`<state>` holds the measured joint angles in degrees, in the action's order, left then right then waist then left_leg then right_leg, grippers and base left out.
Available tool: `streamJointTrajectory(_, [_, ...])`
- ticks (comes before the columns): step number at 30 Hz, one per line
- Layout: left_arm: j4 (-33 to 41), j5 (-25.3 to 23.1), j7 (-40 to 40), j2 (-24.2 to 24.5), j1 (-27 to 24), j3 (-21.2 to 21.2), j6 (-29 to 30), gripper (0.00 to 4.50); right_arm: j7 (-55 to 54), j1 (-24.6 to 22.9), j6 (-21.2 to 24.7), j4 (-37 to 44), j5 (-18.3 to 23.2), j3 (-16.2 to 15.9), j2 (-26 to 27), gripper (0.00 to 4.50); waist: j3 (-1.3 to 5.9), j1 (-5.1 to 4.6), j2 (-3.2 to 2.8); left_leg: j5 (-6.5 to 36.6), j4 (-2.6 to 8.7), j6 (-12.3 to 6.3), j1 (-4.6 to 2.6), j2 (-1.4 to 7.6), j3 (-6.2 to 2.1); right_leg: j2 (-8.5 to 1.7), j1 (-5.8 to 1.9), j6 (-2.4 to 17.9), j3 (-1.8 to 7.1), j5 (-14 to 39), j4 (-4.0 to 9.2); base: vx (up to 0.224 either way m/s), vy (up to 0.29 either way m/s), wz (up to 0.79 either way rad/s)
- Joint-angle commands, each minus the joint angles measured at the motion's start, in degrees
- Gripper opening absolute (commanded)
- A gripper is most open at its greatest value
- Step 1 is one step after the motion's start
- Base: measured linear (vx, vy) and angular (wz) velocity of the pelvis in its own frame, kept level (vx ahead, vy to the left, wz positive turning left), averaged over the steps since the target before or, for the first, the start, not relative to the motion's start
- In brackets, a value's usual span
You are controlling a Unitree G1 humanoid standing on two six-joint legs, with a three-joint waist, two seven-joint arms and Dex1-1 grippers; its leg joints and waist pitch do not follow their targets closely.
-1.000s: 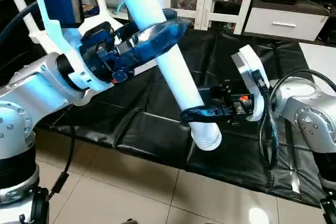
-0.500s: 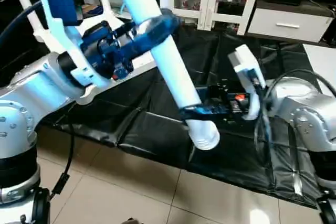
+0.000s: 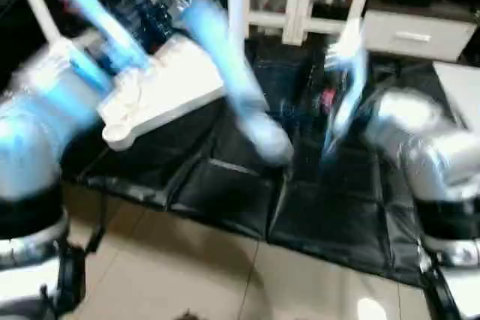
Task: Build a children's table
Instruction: Pick table leg
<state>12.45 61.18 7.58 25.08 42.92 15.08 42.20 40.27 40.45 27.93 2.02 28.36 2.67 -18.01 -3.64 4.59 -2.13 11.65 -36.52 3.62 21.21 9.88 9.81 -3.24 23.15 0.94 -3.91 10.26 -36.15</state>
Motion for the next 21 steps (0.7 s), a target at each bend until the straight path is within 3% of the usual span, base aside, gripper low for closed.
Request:
streamJointTrajectory(1, [-0.1,-0.6,4.1,-0.6,1.1,0.7,-0.6,1.66,-3.6,0.1,-1.5,0.3,-0.7,1.3,0.7,3.85,4.9,-0.09,-0.43,6.2,3.87,2.36,-0.2,1.97,-1.24,-3.57,-3.15,7.2,2.65,13.5,4.03,0.0,0.0,0.0])
streamJointTrajectory(5, [1.1,2.1,6.1,-2.5,1.7,1.5,-0.5,1.66,-6.2,-1.5,-1.4,2.0,0.4,3.7,1.9,4.08,4.93,0.31,-0.54,4.8,3.77,1.04,-0.03,2.01,-1.12,-3.58,-3.14,9.6,2.72,8.3,3.65,0.0,0.0,0.0])
streamJointTrajectory(8, [1.8,3.1,6.9,-3.6,3.0,1.9,0.7,1.66,-8.5,-2.1,-2.3,1.4,-1.4,4.9,1.4,4.08,4.86,0.33,-0.44,4.5,3.82,1.08,0.09,2.08,-1.13,-3.65,-3.26,10.1,2.71,7.9,3.54,0.0,0.0,0.0])
streamJointTrajectory(15, [1.5,4.9,7.9,-4.6,3.7,2.8,1.2,1.66,-8.5,-2.2,-2.2,0.3,-3.5,3.4,-0.8,4.08,4.49,0.1,0.0,6.6,3.83,1.06,0.11,1.81,-0.98,-3.68,-3.31,7.6,2.68,14.8,4.36,0.0,0.0,0.0])
streamJointTrajectory(21, [1.0,6.5,7.6,-4.3,4.2,3.5,1.9,1.66,-7.5,-2.1,-1.3,0.7,-3.7,2.2,-1.5,4.08,4.55,-0.02,-0.06,6.5,3.8,0.96,0.04,1.82,-1.03,-3.58,-3.15,7.5,2.65,14.5,4.32,0.0,0.0,0.0])
